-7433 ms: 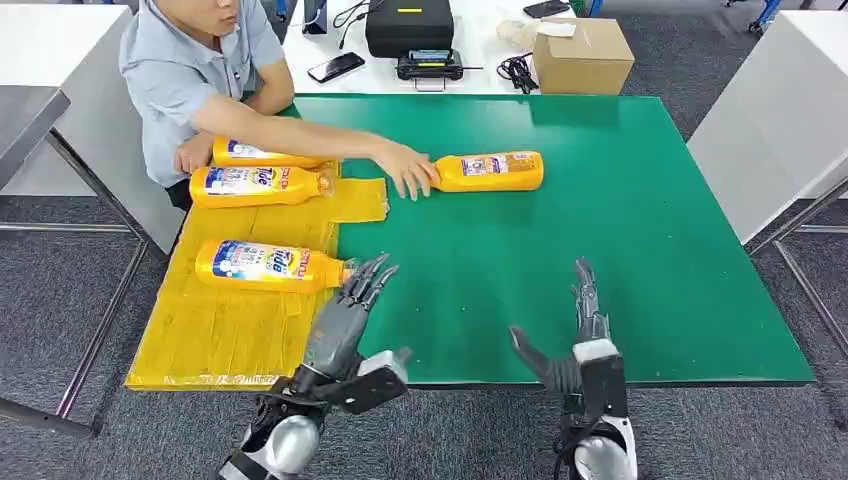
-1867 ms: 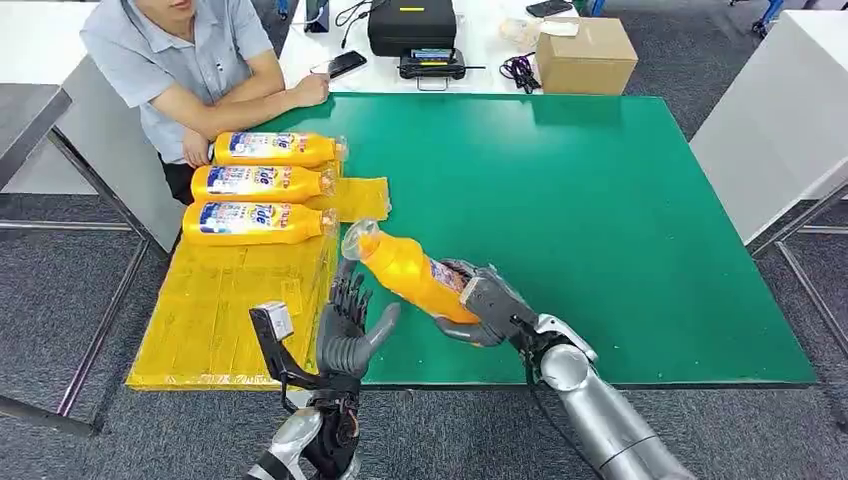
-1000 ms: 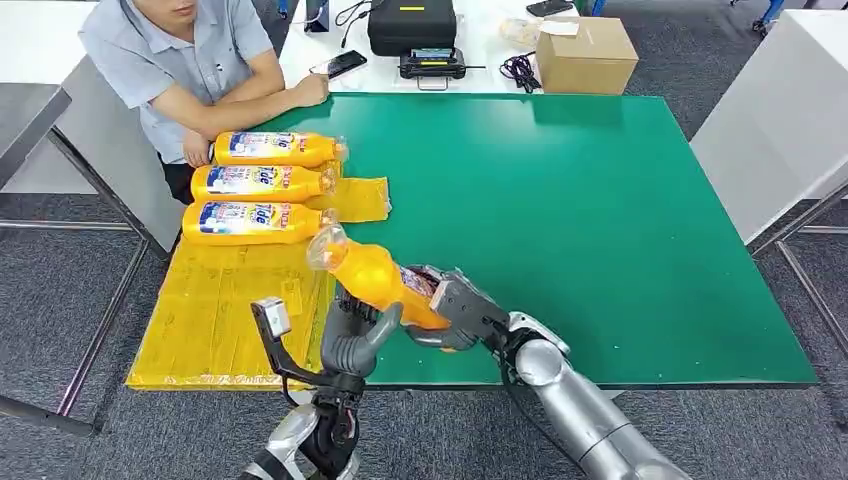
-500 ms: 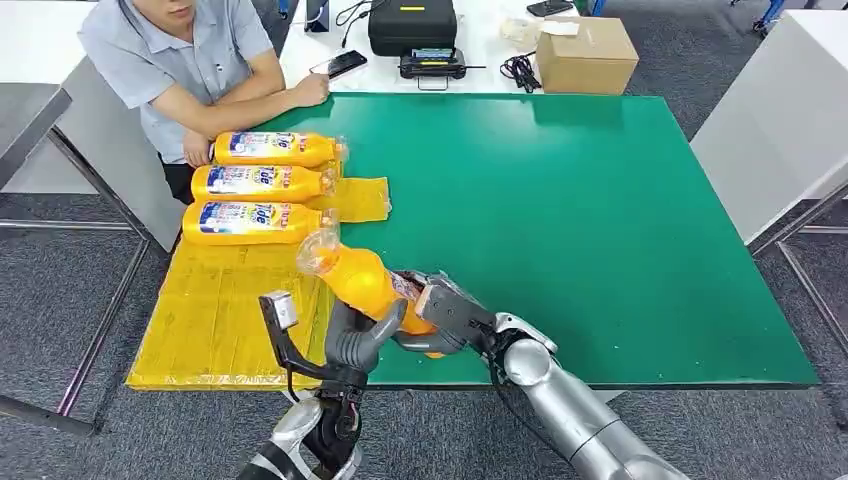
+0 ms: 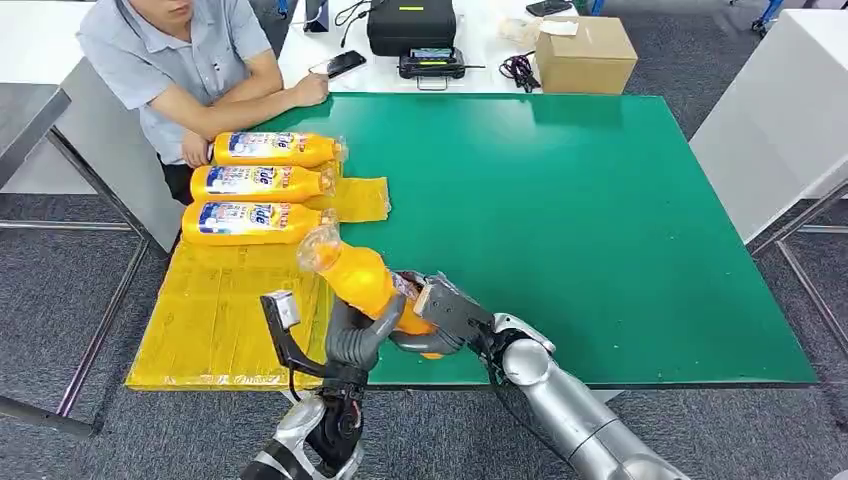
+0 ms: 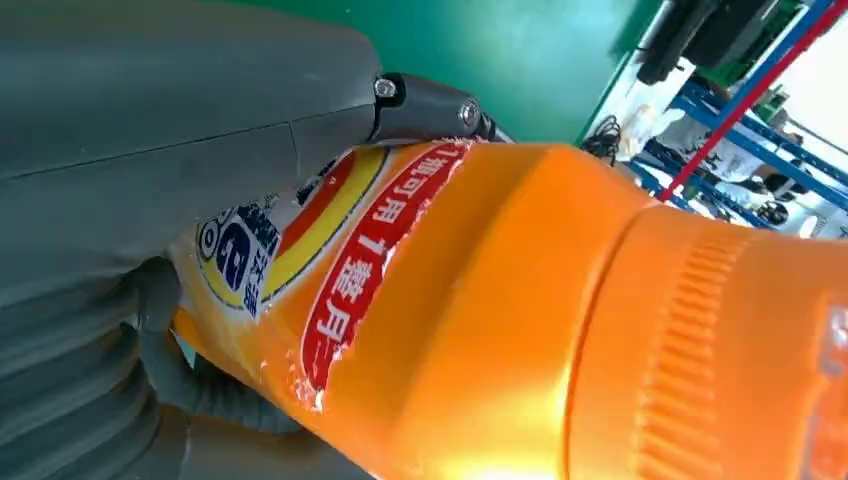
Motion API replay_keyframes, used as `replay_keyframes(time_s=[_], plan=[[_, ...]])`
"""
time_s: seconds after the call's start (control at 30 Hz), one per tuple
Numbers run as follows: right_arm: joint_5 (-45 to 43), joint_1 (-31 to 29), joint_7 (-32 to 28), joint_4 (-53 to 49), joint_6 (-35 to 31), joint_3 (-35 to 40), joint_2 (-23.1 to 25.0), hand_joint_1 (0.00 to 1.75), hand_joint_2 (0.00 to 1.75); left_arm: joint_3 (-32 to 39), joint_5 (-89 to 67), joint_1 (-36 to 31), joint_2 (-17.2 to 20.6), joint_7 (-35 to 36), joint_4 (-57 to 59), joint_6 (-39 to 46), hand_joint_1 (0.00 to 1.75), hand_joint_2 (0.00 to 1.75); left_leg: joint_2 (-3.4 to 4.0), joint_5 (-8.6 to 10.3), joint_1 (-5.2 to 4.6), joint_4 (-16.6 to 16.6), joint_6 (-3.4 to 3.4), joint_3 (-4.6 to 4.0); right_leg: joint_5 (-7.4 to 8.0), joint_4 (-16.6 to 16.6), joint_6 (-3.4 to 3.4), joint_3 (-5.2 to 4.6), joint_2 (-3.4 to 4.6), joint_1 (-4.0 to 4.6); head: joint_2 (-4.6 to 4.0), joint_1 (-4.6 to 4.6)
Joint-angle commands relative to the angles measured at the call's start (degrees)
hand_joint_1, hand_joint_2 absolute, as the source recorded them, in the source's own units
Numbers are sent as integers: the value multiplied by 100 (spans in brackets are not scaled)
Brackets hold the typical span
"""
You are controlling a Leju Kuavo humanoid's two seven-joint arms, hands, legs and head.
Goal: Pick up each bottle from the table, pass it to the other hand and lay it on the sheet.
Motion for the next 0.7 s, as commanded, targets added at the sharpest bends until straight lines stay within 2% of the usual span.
replay_keyframes(time_s=[0.03, 0.07, 0.1, 0.13, 0.37, 0.5, 0.57, 0.7], plan=[[-24, -289, 10, 311, 40, 274, 3, 133, 175, -28, 39, -202, 28, 1, 115, -25, 175, 175, 9, -16, 6, 7, -14, 26, -14, 7, -17, 24, 4, 8, 0, 0], [-26, -278, 19, 337, 10, 260, 11, 106, 175, 2, 20, -177, 47, -39, 28, 2, 175, 175, 8, -8, 3, 0, -9, 16, -6, 1, -11, 14, 5, 4, 0, 0], [-23, -255, 19, 357, -21, 241, 22, 28, 175, 21, 16, -146, 70, -48, -70, -9, 175, 175, 10, -12, 4, 4, -11, 22, -10, 5, -14, 19, 6, 5, 0, 2], [-5, -246, 35, 366, -52, 239, 25, 0, 175, 33, -12, -138, 79, -77, -102, 24, 175, 175, 14, -17, 6, 5, -14, 31, -13, 5, -18, 27, 9, 7, 0, 2], [503, 129, -10, 121, -785, 94, 36, 0, 175, 234, -285, 6, 150, -177, -474, 466, 175, 175, 9, -10, 6, -2, -12, 23, -8, -2, -14, 22, 5, 7, 0, 2], [643, 326, -46, -198, -915, 79, 27, 0, 175, 273, -415, -53, 190, -201, -399, 631, 175, 175, 4, -15, 8, -2, -16, 33, -14, 0, -18, 31, 0, 9, 0, 4], [682, 338, -33, -241, -929, 82, 15, 0, 175, 285, -438, -74, 191, -209, -353, 659, 175, 175, 7, -4, 2, -4, -7, 9, -3, -2, -9, 7, 6, 3, 0, 2], [1178, 624, -123, -665, -1264, 63, -171, 0, 175, 351, -676, -161, 206, -263, -161, 858, 175, 175, 2, -13, 7, 0, -16, 29, -14, 1, -19, 28, -3, 8, 0, 2]])
